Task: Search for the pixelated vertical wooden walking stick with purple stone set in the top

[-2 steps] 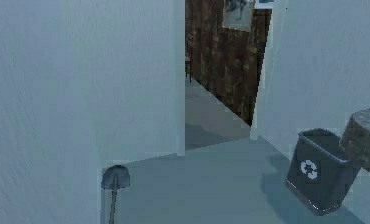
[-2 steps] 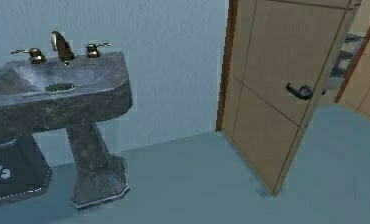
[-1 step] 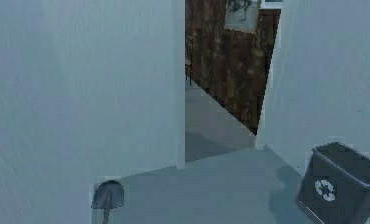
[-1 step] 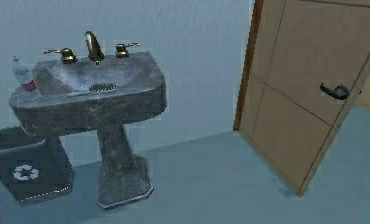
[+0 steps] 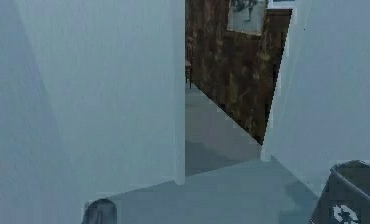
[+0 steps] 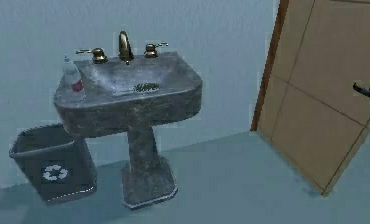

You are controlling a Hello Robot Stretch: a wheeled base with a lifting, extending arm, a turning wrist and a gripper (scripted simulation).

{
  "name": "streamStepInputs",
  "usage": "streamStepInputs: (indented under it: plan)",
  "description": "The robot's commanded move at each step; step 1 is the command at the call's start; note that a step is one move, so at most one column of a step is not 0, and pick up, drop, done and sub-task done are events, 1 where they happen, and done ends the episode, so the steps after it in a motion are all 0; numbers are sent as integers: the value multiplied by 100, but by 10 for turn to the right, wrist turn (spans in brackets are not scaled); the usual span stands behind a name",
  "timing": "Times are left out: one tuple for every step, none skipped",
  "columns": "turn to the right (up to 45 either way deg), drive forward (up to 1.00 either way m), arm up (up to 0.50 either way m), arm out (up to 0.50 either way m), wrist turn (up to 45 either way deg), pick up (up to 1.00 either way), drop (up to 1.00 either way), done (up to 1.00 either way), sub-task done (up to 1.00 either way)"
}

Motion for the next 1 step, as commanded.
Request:
streamStepInputs:
  plan:
    - [180,0,0,0,0,0,0,0,0]
